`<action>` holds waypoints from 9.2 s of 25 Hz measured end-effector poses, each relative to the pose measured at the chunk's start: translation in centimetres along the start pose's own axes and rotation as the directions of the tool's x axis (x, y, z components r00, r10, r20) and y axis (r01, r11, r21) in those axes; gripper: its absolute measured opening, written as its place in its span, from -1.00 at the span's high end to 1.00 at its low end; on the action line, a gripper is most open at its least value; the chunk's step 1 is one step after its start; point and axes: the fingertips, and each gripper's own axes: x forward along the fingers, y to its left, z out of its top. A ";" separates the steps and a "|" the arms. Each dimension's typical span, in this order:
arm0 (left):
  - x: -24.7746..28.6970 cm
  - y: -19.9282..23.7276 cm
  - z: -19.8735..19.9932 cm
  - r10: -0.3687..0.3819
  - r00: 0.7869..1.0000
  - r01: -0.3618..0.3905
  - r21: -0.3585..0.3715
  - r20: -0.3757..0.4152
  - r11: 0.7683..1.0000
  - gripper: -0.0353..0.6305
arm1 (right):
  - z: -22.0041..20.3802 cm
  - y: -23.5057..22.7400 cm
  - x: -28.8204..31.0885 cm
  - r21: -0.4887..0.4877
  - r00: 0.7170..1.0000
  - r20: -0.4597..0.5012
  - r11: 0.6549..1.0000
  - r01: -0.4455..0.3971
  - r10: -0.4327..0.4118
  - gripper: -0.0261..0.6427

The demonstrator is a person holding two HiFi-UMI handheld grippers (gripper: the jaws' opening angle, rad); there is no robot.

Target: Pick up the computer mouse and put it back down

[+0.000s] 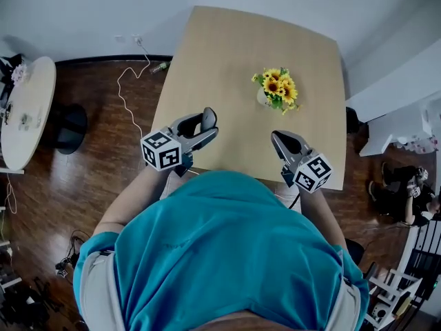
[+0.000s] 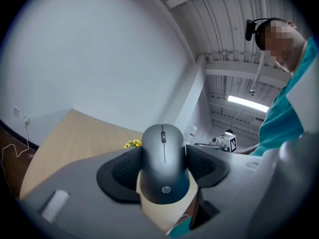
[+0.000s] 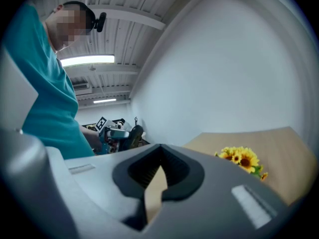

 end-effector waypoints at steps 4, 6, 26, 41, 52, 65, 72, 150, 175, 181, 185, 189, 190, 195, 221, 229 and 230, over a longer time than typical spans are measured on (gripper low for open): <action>0.0 -0.2 0.1 -0.004 1.000 0.004 -0.006 0.020 1.000 0.00 | 0.0 -0.1 -0.4 0.004 1.000 0.003 1.000 0.009 -0.009 0.92; 0.0 -0.2 0.1 -0.006 1.000 0.006 -0.001 0.028 1.000 0.01 | -0.1 -0.2 -0.6 0.006 1.000 0.003 1.000 0.014 -0.014 0.92; 0.3 -0.1 -0.1 0.018 1.000 -0.019 0.025 0.014 1.000 0.00 | -0.8 -0.2 -1.6 0.019 1.000 -0.002 0.999 0.029 -0.029 0.92; 2.9 6.8 -4.6 0.245 0.945 -0.245 0.025 -0.217 0.969 0.01 | -2.4 -1.1 -2.4 0.057 0.999 -0.021 0.997 0.047 -0.046 0.92; 5.2 14.7 -10.5 0.397 0.778 -0.424 0.060 -0.487 0.904 0.01 | -3.9 -1.0 -2.6 0.099 0.998 -0.043 0.994 0.048 -0.043 0.92; 6.0 21.0 -17.7 0.505 0.510 -0.503 0.235 -0.696 0.832 0.01 | -5.1 -2.0 -4.9 0.136 0.994 -0.054 0.985 0.104 -0.097 0.92; 6.0 22.1 -19.6 0.528 0.450 -0.512 0.277 -0.720 0.813 0.00 | -5.6 -2.2 -5.8 0.143 0.992 -0.061 0.983 0.119 -0.111 0.92; 1.1 -3.3 -4.5 0.002 1.000 0.001 0.179 -0.022 0.984 0.88 | -2.3 0.4 -4.7 0.088 1.000 0.012 0.996 -0.020 0.019 0.92; 3.4 -8.6 -6.6 -0.087 0.996 0.090 0.208 -0.024 0.974 0.88 | -3.7 0.1 -11.6 0.095 0.996 -0.052 0.993 0.075 -0.071 0.92; 6.7 -11.5 -9.0 -0.114 0.992 0.124 0.205 -0.058 0.971 0.88 | -4.2 -2.2 -16.7 0.100 0.990 -0.056 0.986 0.136 -0.131 0.92; 10.4 -15.2 -10.1 -0.080 0.996 0.086 0.225 -0.035 0.970 0.88 | -5.1 -5.1 -22.4 0.096 0.992 -0.046 0.988 0.121 -0.117 0.92; 14.4 -20.0 -11.7 -0.017 1.000 0.014 0.209 0.011 0.978 0.88 | -5.8 -7.0 -28.8 0.040 0.996 -0.057 0.997 0.065 -0.063 0.92; 15.3 -21.7 -12.2 -0.009 1.000 0.004 0.200 0.025 0.980 0.88 | -5.9 -7.5 -30.6 0.028 0.997 -0.065 0.998 0.051 -0.049 0.92; 19.4 -27.9 -14.7 0.012 0.999 -0.017 0.172 0.030 0.985 0.88 | -7.0 -10.1 -37.1 0.053 0.996 -0.091 0.998 0.021 -0.016 0.92; 29.9 -36.4 -16.5 -0.017 0.999 0.007 0.229 0.045 0.973 0.88 | -6.0 -17.2 -48.6 0.013 0.998 -0.065 1.000 0.023 -0.023 0.92; 37.8 -43.4 -17.7 0.045 0.993 -0.061 0.151 0.110 0.987 0.88 | -5.9 -22.4 -57.6 0.009 0.999 -0.022 0.999 -0.040 0.040 0.92; 38.4 -44.2 -17.8 0.040 0.993 -0.056 0.156 0.108 0.986 0.88 | -6.2 -22.7 -58.4 0.023 0.999 -0.020 0.999 -0.038 0.038 0.92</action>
